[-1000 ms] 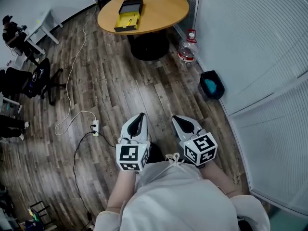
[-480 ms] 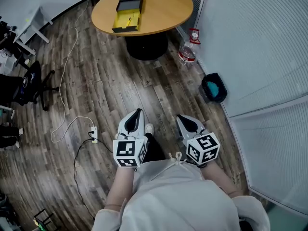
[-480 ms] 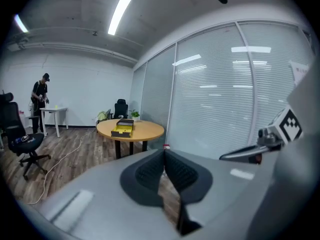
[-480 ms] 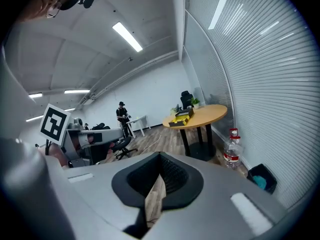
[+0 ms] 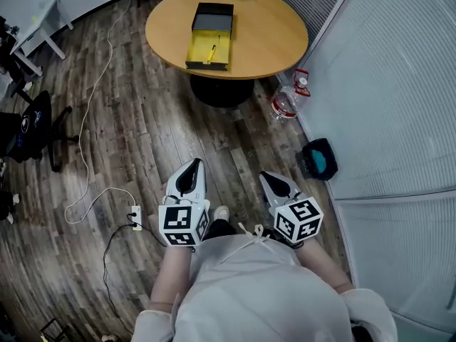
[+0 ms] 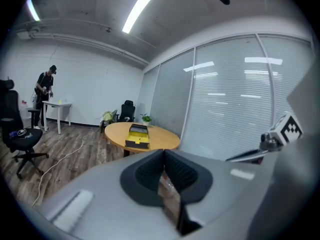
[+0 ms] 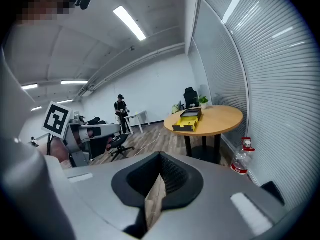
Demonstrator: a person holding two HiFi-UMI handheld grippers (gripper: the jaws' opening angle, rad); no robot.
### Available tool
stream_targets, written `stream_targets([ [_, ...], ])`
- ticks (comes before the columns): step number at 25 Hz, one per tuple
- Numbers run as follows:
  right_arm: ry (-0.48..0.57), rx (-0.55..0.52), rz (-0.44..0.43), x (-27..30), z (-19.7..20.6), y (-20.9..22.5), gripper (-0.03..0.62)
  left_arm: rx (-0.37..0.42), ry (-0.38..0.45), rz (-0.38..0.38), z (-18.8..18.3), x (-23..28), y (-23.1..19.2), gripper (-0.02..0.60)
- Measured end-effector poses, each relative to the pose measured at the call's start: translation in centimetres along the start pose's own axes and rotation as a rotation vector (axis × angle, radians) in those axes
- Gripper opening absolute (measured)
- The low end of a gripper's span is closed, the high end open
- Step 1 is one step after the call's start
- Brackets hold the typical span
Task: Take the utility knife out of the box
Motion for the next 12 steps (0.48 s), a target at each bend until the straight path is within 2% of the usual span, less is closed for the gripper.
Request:
stream_targets([
  [4,0.005,-0.003,0.0,4.0,-2.6,1.0,-0.002,-0.009,-0.004,-0.006,-1.5,3.3,-2.9,0.006],
  [12,-0.021,0.031,-0.027,9.7,-4.5,5.8,-0.002,-0.028,-0.048,-0.052,-1.4,9.0,-5.4,0.006],
])
Point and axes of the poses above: the fingertips, and each gripper's own axes: x forward along the fingers, y to its right, z out of its underside, the point moved 6 cm from there along -x, backward along the fingers, and after that the axes turned 13 degrees about -z, right-handed, at the moved point
